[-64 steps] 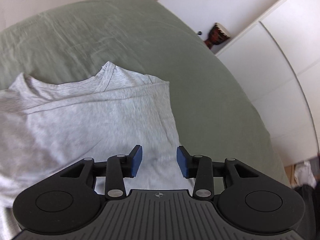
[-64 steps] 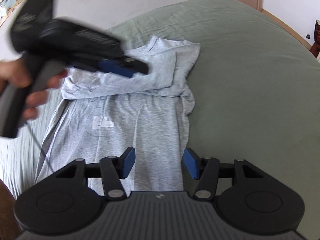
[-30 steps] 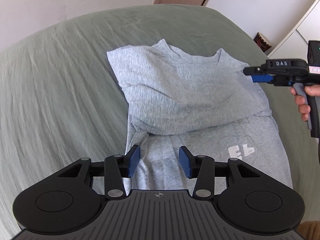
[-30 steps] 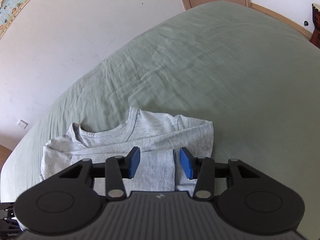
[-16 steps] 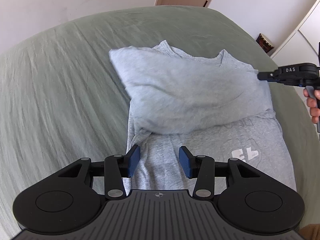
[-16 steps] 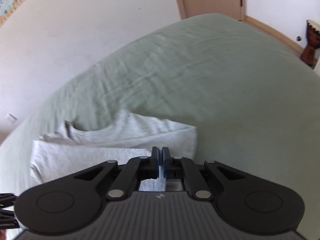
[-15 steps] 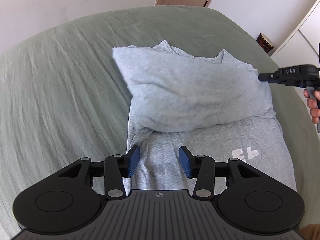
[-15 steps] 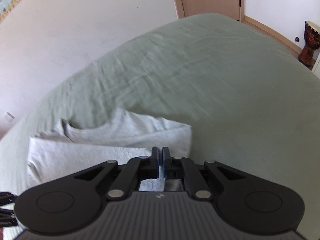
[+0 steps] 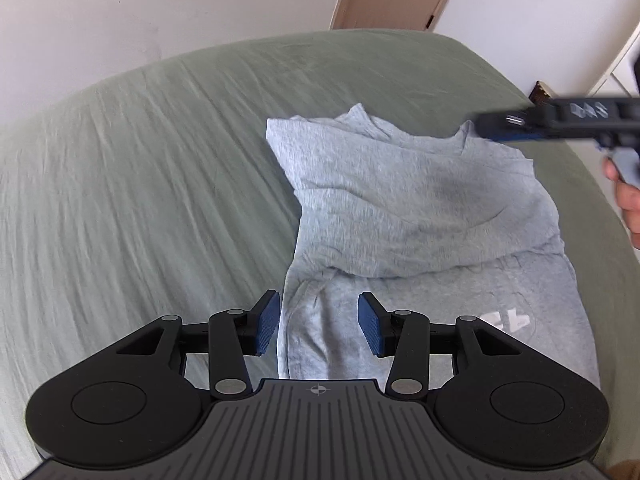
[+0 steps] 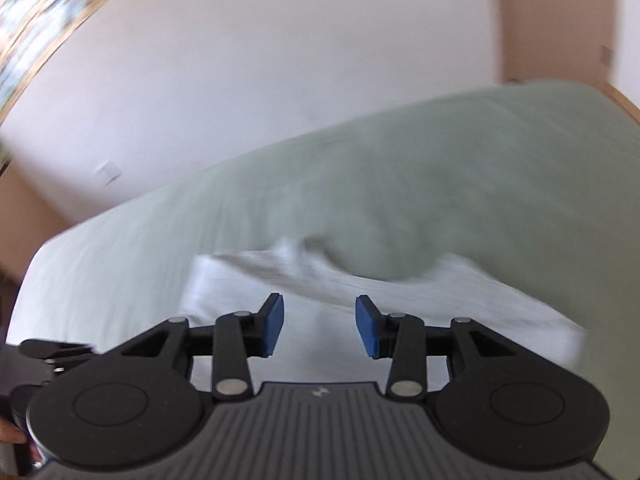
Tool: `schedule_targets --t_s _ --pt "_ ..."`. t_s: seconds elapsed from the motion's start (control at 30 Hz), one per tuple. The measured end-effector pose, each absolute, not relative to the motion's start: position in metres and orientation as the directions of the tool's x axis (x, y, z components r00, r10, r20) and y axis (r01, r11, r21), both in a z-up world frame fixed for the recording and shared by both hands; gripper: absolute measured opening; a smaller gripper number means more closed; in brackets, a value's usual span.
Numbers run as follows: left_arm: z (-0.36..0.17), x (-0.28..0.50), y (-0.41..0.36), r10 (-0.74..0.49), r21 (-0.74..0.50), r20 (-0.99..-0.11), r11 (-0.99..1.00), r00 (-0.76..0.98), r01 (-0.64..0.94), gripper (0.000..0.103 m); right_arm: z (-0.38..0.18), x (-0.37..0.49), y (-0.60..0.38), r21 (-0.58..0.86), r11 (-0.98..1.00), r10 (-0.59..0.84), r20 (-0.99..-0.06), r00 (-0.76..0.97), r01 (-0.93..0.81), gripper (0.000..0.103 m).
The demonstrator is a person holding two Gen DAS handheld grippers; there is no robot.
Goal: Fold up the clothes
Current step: 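Fold the side edge inward over the body, release right gripper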
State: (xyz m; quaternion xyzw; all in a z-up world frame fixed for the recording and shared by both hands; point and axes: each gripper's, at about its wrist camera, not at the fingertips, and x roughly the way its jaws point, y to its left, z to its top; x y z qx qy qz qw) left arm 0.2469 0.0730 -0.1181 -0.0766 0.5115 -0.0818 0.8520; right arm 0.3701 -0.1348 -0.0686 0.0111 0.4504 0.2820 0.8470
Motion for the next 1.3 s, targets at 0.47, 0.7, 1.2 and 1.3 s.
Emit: schedule_targets --t_s 0.47,0.7,1.2,1.3 --pt "-0.135 0.259 0.09 -0.261 -0.279 -0.848 0.96 0.462 0.03 0.042 -0.097 0.409 -0.002 0.106 0.775 0.371 -0.874 0.312 -0.623 0.042" --pt "-0.13 0.265 0.073 -0.196 -0.157 -0.886 0.98 0.419 0.126 0.042 -0.097 0.413 0.021 -0.003 0.735 0.251 -0.927 0.277 -0.678 0.034" --pt "-0.137 0.253 0.075 -0.18 -0.139 -0.89 0.982 0.419 0.126 0.04 -0.11 0.429 0.015 -0.038 0.847 0.198 -0.903 0.382 -0.53 0.002" --pt "-0.138 0.251 0.079 -0.196 -0.16 -0.887 0.98 0.417 0.119 0.04 -0.11 0.429 0.006 0.036 0.879 0.241 -0.894 0.377 -0.476 0.008"
